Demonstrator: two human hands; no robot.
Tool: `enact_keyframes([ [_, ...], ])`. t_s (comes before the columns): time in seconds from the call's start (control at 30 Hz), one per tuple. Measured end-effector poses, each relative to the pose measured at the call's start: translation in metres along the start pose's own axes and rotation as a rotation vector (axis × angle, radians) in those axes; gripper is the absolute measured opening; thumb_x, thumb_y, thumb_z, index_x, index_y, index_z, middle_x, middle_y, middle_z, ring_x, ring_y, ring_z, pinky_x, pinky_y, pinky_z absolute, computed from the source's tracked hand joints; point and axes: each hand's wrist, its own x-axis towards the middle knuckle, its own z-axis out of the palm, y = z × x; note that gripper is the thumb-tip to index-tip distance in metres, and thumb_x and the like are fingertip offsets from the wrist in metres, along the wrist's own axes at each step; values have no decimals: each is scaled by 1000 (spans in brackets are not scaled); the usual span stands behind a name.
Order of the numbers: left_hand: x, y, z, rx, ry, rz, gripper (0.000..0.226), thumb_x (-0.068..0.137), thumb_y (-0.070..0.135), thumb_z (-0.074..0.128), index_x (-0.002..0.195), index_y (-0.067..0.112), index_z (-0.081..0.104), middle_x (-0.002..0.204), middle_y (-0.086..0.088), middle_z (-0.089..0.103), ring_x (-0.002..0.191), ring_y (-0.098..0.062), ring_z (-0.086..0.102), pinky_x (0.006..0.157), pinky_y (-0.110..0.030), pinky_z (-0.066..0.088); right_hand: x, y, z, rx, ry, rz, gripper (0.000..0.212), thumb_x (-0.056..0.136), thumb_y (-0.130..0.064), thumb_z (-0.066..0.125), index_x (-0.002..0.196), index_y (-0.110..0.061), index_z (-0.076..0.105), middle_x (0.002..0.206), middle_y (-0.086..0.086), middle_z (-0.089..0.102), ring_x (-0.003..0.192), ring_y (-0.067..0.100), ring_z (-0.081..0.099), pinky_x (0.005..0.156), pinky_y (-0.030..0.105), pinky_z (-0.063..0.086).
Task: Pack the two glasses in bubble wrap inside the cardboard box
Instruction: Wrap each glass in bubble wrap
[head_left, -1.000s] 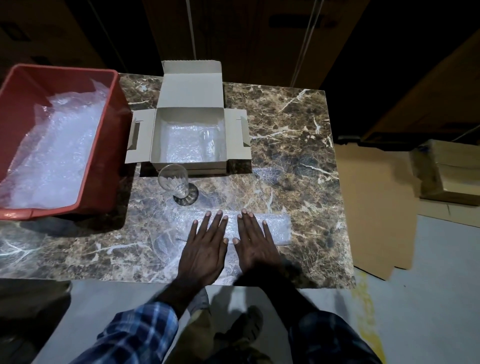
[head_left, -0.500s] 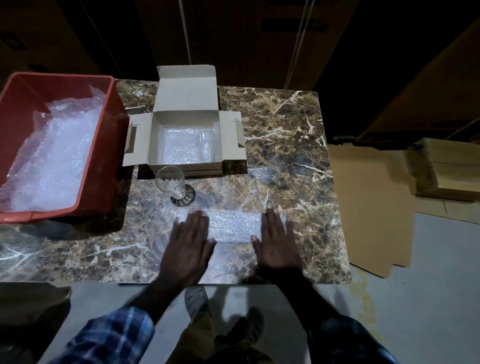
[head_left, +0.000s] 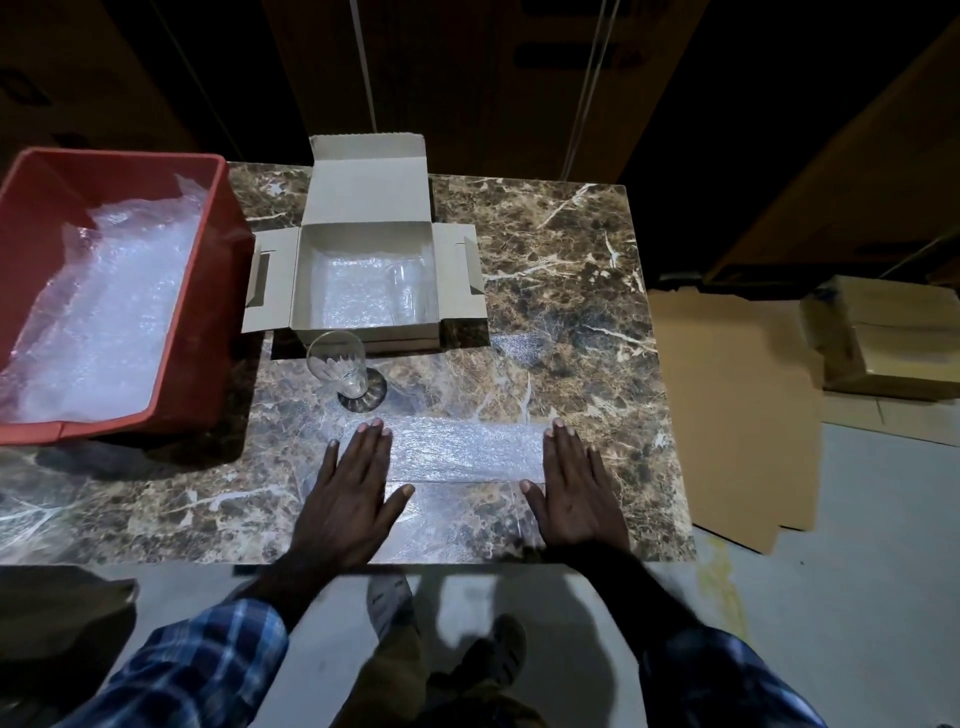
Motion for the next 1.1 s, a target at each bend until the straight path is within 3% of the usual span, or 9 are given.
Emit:
enact_keyframes([
  [0.1,-1,2,-1,21,38,46,72,103,55,24,158,8,23,165,-12,18,154,-25,10,124,-47,7,2,-7,2,-22,165,-148,52,100,-31,42,144,-3,50,155,21,39,142,34,39,121,43,15],
  [0.23,5,16,-3,60,120,216,61,105,46,30,152,7,38,160,-14,33,153,-29,18,122,-53,16,4,-11,7,-21,329,-296,25,82,-6,65,106,-2,72,133,22,61,121,37,59,111,45,31],
  [0.37,12,26,-10,89,220,314,45,101,37,50,137,12,58,152,-12,46,150,-34,27,119,-60,19,6,-12,4,74,394,-272,15,79,2,69,94,-2,72,119,17,70,109,32,58,97,43,45],
  [0.5,16,29,-12,72,272,387,31,98,31,60,120,10,68,133,-9,63,137,-35,46,118,-58,25,6,-21,-10,194,435,-247,16,78,4,74,93,-2,72,104,13,73,102,26,57,97,35,40],
  [0.67,17,22,-13,-6,301,421,22,96,19,61,113,8,70,119,-8,68,116,-33,57,112,-50,35,9,-20,-17,296,317,-176,14,84,3,65,92,-8,66,90,8,66,89,28,59,89,32,40],
  [0.77,16,18,-19,-96,306,373,16,96,17,62,106,9,71,110,-6,70,104,-29,60,101,-43,43,11,-17,-17,347,261,-152,5,93,-11,57,95,-10,62,89,6,64,88,28,57,86,38,43],
  [0.9,23,10,-31,-238,247,251,21,99,23,57,81,16,63,70,3,58,68,-18,50,67,-34,40,6,-7,-13,325,214,-208,31,87,-20,68,115,-6,67,109,9,70,103,26,59,93,34,45],
  [1.0,30,-5,-37,-291,197,167,28,98,32,54,79,17,68,65,4,60,62,-17,52,59,-33,41,6,-5,-17,363,266,-142,22,82,-3,66,103,-5,72,99,9,72,94,27,61,84,32,49],
  [1.1,31,-10,-44,-398,172,34,24,93,33,56,80,20,71,64,9,60,60,-12,54,58,-29,39,12,-6,-27,552,254,70,9,90,-12,67,93,-12,76,87,2,73,79,22,65,72,25,45],
])
